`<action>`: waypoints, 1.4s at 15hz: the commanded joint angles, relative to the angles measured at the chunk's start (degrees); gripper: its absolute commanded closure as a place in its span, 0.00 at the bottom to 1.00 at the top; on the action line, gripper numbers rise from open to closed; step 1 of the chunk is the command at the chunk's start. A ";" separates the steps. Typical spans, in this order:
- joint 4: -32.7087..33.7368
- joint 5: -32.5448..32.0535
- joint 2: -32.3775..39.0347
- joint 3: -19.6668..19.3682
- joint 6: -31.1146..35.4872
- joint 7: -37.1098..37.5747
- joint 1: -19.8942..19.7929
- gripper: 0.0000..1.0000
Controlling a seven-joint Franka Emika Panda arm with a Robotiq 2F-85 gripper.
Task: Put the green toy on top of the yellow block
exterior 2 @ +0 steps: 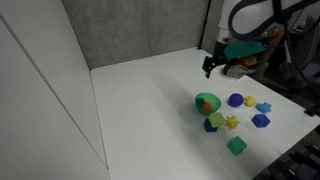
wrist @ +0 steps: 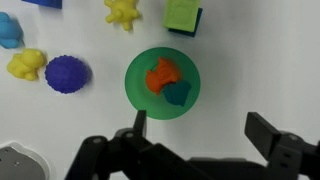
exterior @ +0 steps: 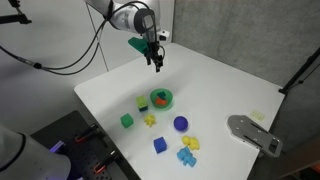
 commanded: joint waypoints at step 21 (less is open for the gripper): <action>12.28 -0.12 21.79 -7.12 3.49 12.46 3.34 0.00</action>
